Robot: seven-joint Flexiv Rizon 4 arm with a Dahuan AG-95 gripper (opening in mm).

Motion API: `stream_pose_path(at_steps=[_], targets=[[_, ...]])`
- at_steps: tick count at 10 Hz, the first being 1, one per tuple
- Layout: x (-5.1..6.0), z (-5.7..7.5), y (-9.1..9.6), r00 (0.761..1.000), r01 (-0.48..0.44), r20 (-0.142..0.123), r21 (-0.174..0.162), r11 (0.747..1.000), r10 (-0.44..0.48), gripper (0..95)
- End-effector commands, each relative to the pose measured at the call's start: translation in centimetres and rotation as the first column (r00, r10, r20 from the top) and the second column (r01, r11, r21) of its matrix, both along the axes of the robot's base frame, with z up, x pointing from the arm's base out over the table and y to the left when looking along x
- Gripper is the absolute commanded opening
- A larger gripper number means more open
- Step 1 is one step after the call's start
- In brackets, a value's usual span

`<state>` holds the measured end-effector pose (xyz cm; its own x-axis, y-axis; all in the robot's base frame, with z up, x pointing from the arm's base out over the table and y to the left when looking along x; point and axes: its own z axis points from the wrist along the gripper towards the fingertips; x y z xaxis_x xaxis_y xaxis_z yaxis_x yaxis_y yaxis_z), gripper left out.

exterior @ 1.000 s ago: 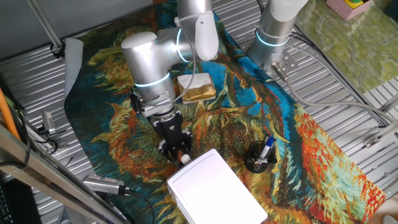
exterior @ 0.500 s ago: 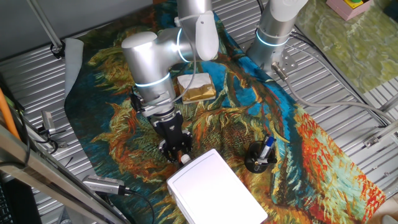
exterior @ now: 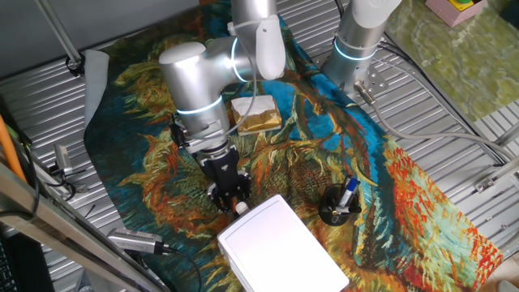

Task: Grasp the handle and close the drawer

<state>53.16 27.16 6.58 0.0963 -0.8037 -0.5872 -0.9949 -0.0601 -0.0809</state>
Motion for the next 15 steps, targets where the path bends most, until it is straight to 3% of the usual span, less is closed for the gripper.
stream_pose_path(at_steps=[1,7,11,14,15], targets=[[0.1,-0.3,0.2,1.0,0.002,0.0,-0.002,1.0,-0.002,0.0],[0.3,-0.3,0.5,1.0,0.001,0.002,-0.003,1.0,-0.001,0.0],[-0.1,0.2,0.0,1.0,-0.008,0.008,-0.04,0.999,0.009,0.0],[0.0,0.5,-0.7,1.0,-0.009,0.011,-0.051,0.999,0.009,57.0],[0.0,0.8,-1.0,1.0,-0.009,0.01,-0.062,0.998,0.01,57.0]])
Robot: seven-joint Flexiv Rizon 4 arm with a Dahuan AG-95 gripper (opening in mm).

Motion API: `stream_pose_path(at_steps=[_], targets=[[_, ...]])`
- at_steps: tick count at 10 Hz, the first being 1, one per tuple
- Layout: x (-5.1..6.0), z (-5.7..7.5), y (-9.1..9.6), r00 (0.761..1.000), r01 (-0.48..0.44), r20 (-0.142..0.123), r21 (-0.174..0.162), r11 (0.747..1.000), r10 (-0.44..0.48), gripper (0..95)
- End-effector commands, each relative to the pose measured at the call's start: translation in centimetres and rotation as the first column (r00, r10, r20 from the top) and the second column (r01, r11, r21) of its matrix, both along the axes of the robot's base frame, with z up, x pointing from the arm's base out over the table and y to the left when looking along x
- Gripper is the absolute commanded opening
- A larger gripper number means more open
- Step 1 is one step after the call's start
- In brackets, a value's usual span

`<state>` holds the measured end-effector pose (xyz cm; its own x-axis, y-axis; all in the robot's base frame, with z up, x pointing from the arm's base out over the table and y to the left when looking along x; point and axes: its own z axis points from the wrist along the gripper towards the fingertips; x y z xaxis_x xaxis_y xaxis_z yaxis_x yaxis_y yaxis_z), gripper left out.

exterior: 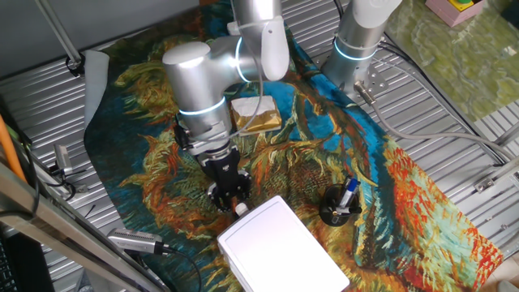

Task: Grasp the handle and close the drawer

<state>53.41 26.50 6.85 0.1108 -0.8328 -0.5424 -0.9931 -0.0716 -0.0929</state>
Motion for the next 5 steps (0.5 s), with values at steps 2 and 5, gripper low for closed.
stream_pose_path(at_steps=[2,5], targets=[[-0.5,1.0,-1.1,1.0,0.004,-0.006,-0.039,0.999,-0.004,76.0],[-0.9,2.5,-2.4,0.986,0.139,-0.064,-0.211,0.967,-0.156,76.0]])
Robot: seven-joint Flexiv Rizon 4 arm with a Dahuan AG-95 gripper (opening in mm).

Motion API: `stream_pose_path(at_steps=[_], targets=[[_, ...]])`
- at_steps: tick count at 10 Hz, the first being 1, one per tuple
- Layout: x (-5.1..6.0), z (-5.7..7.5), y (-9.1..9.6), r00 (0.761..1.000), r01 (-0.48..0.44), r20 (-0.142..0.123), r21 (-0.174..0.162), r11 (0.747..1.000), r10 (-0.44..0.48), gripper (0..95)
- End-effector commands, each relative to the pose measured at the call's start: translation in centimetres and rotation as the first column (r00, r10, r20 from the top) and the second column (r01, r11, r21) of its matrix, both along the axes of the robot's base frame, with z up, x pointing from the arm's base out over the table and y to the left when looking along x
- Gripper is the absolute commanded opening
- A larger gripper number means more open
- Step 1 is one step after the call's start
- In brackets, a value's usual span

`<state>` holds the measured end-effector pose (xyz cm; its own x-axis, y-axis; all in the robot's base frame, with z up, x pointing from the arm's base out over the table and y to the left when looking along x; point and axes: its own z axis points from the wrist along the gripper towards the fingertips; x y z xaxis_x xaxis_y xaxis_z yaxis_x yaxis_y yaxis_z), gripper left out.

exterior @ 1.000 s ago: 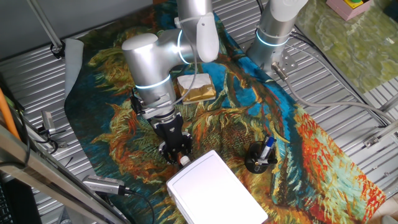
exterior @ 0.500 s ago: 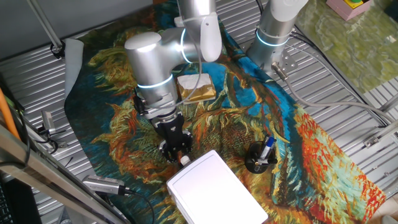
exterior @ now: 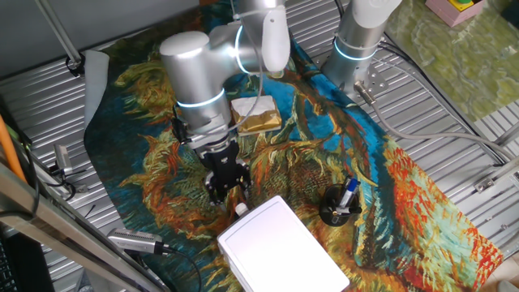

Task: Grasp the handle and close the drawer

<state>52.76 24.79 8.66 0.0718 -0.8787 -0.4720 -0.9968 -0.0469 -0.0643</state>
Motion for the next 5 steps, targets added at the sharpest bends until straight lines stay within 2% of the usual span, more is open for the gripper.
stream_pose_path(at_steps=[1,2,3,4,5], targets=[[-0.49,0.87,-0.74,0.99,0.127,-0.044,-0.163,0.978,-0.136,76.0],[-0.58,0.97,-0.78,0.991,0.121,-0.036,-0.184,0.975,-0.13,76.0],[-0.57,0.95,-0.77,0.991,0.122,-0.033,-0.179,0.976,-0.13,76.0],[-0.53,0.92,-0.73,0.991,0.12,-0.031,-0.177,0.977,-0.128,57.0],[-0.53,0.91,-0.73,0.994,0.101,-0.024,-0.184,0.978,-0.108,57.0]])
